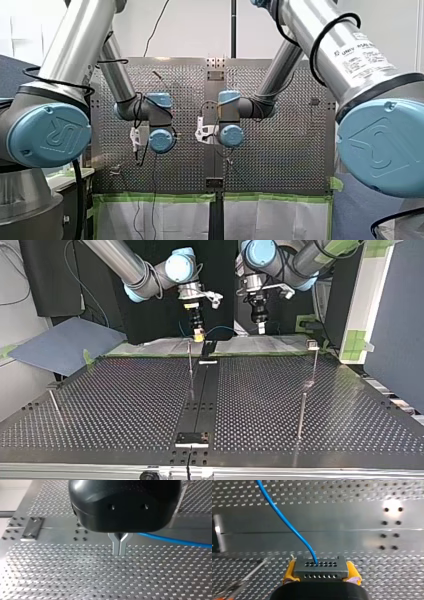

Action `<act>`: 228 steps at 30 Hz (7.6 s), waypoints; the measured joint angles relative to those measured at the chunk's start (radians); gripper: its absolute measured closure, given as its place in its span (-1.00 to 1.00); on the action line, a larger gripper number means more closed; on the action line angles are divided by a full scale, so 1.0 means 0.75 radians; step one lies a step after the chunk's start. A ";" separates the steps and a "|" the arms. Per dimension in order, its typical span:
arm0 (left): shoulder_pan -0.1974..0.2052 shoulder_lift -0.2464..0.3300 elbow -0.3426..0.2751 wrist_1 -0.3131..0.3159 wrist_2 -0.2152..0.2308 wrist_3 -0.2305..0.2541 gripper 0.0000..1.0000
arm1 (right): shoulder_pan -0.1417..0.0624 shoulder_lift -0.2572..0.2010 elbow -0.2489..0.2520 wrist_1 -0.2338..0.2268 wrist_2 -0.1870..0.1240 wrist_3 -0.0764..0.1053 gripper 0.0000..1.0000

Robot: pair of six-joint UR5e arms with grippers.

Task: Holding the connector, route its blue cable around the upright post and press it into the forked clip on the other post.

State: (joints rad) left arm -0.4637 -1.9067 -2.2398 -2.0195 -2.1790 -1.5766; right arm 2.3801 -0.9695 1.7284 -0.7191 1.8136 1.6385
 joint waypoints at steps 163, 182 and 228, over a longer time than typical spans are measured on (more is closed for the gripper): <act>0.726 0.134 0.782 -1.010 0.781 -0.507 -1.00 | -0.054 0.078 -0.787 0.652 -0.289 -0.032 1.00; 0.719 0.134 0.782 -1.019 0.778 -0.524 -1.00 | -0.060 0.084 -0.561 0.428 -0.162 -0.006 1.00; 0.726 0.134 0.782 -1.018 0.777 -0.544 -1.00 | -0.044 0.422 -0.034 -0.099 0.183 0.025 1.00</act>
State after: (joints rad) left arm 0.0810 -1.8059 -1.6532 -2.7834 -1.5961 -1.9849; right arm 2.3469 -0.6534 1.7032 -0.7937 1.9506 1.6571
